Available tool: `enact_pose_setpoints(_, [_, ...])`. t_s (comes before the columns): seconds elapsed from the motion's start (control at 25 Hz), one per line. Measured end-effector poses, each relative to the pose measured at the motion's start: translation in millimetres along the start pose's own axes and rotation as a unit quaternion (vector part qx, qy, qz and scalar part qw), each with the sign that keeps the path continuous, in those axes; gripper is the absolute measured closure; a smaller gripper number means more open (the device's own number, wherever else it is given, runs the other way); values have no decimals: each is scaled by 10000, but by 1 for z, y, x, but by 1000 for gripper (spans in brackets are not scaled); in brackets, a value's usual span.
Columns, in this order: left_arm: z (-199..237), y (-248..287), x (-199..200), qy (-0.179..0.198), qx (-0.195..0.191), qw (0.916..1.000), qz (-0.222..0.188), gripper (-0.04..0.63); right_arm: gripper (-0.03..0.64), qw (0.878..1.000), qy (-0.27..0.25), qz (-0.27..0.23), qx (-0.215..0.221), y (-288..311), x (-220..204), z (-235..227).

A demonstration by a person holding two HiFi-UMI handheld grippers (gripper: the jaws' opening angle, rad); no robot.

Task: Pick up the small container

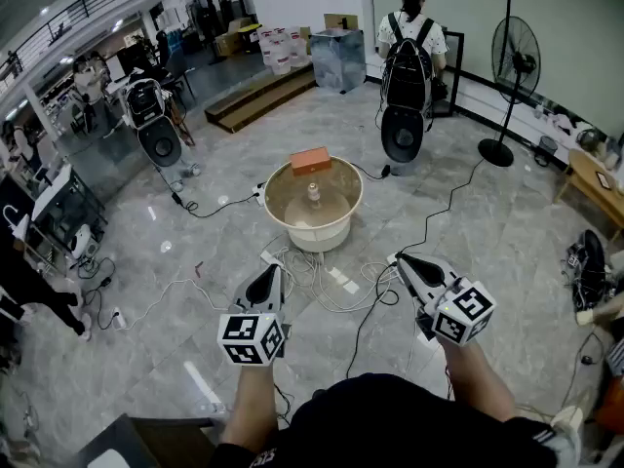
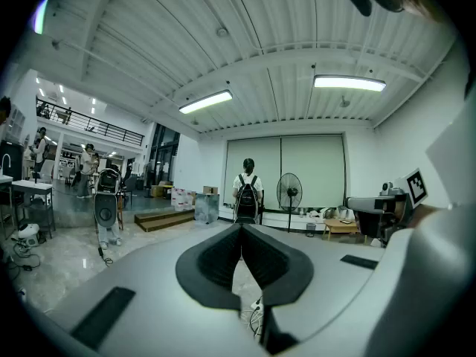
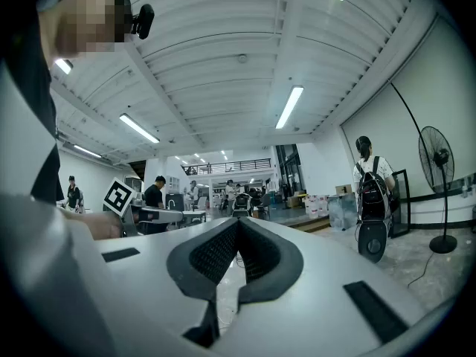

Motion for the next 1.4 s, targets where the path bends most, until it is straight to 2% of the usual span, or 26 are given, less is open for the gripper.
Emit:
enact_pose_setpoints(0.36, [-26, 14, 2, 83, -158, 9998, 78, 583, 606, 9997, 256, 25, 0, -11, -9, -19])
enact_pose_setpoints(0.44, [-34, 14, -3, 65, -163, 9997, 161, 582, 606, 9997, -4, 99, -212, -17, -15, -23])
enact_pose_setpoints(0.52, [-39, 13, -8, -69, -113, 9996, 235, 581, 604, 9975, -511, 192, -454, -24, -20, -24])
enact_pose_setpoints(0.6, [-42, 11, -8, -199, -62, 9995, 252, 583, 604, 9967, -641, 195, -458, -29, -21, -24])
enact_pose_setpoints(0.76, [-58, 16, -3, -113, -33, 9995, 295, 583, 603, 9986, -366, 215, -300, -43, -21, -39])
enact_pose_setpoints(1.0, [-85, 27, -12, -165, 69, 9988, 447, 583, 603, 9990, -110, 299, -322, -79, -24, -75])
enact_pose_setpoints(1.12, [-100, 28, -17, -169, 117, 9985, 507, 583, 603, 9984, 92, 440, -342, -91, -34, -92])
enact_pose_setpoints(1.2, [-107, 27, -20, -153, 167, 9983, 540, 583, 603, 9979, 150, 599, -194, -94, -41, -95])
enact_pose_setpoints(1.4, [-105, 42, -39, -370, 183, 9964, 742, 583, 603, 9968, 278, 752, -32, -84, -50, -105])
Point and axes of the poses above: the fingertips, and each gripper's own axes: y forward along the fingers, z to its left, x out of its top, the point moved 2 cm from there along -y, backward along the fingers, and after that the axes turned 14 degrees about y, right-handed, at the moved point
